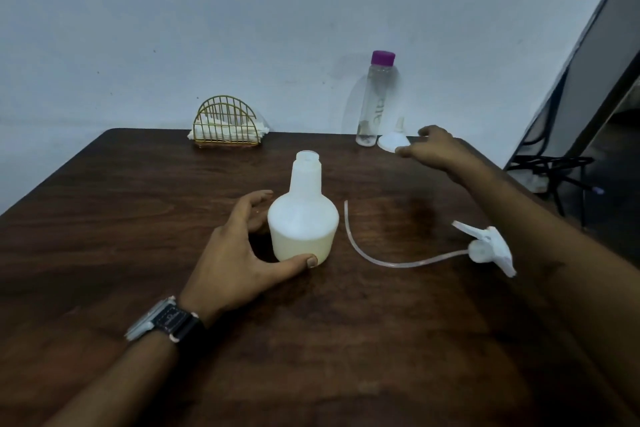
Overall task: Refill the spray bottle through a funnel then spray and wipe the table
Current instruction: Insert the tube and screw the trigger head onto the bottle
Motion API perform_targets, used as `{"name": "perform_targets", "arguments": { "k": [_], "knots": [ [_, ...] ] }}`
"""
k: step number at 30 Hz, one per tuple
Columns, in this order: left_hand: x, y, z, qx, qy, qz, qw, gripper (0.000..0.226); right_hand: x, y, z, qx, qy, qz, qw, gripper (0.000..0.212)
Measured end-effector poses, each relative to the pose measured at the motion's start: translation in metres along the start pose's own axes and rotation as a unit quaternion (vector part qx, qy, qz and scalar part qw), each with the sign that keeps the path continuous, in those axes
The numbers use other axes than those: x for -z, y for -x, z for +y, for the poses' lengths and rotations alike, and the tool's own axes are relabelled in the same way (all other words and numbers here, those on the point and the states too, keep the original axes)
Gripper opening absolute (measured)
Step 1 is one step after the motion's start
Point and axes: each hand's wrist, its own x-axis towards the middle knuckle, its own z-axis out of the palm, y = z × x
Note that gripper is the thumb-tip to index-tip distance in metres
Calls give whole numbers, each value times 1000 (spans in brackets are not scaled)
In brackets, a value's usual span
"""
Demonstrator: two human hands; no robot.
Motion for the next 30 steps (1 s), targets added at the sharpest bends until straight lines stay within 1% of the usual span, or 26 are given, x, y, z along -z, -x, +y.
{"name": "perform_targets", "arguments": {
  "k": [2, 4, 5, 7, 10, 12, 14, 16, 17, 20, 22, 25, 26, 28, 30],
  "knots": [
    [1, 0, 1, -5, 1, 1, 1000, 108, 21, 32, 7, 22, 49, -11, 998, 54],
    [1, 2, 3, -10, 0, 3, 1000, 107, 41, 60, 21, 22, 75, -26, 997, 43],
    [1, 4, 4, -11, -1, 4, 1000, 107, 48, 73, 30, 10, 83, -39, 996, 43],
    [2, 6, 6, -13, 0, 2, 1000, 107, 58, 93, 48, -22, 98, -61, 993, 52],
    [3, 12, 10, -17, -3, -2, 1000, 107, 62, 120, 74, -55, 119, -66, 989, 59],
    [4, 15, 11, -14, -5, -3, 1000, 108, 58, 133, 86, -78, 104, -75, 989, 54],
    [4, 19, 11, -8, -3, -9, 1000, 109, 54, 148, 88, -93, 76, -81, 989, 44],
    [4, 24, 11, -6, 3, -12, 1000, 109, 49, 162, 80, -100, 52, -86, 990, 60],
    [5, 26, 11, -6, 5, -11, 1000, 110, 47, 163, 77, -101, 49, -75, 991, 62],
    [5, 33, 12, -6, 10, -7, 1000, 110, 42, 160, 72, -109, 30, -55, 992, 52],
    [6, 36, 12, -6, 10, -2, 1000, 110, 39, 157, 71, -126, 13, -69, 990, 40],
    [6, 40, 12, -11, 6, 5, 1000, 108, 37, 151, 75, -148, -17, -61, 987, 33],
    [6, 41, 12, -13, 4, 6, 1000, 107, 36, 150, 76, -157, -32, -61, 985, 32],
    [5, 42, 12, -18, 3, 6, 1000, 106, 33, 144, 81, -176, -63, -66, 980, 40],
    [5, 43, 12, -19, 4, 6, 1000, 104, 32, 144, 81, -187, -87, -76, 976, 36]
  ]
}}
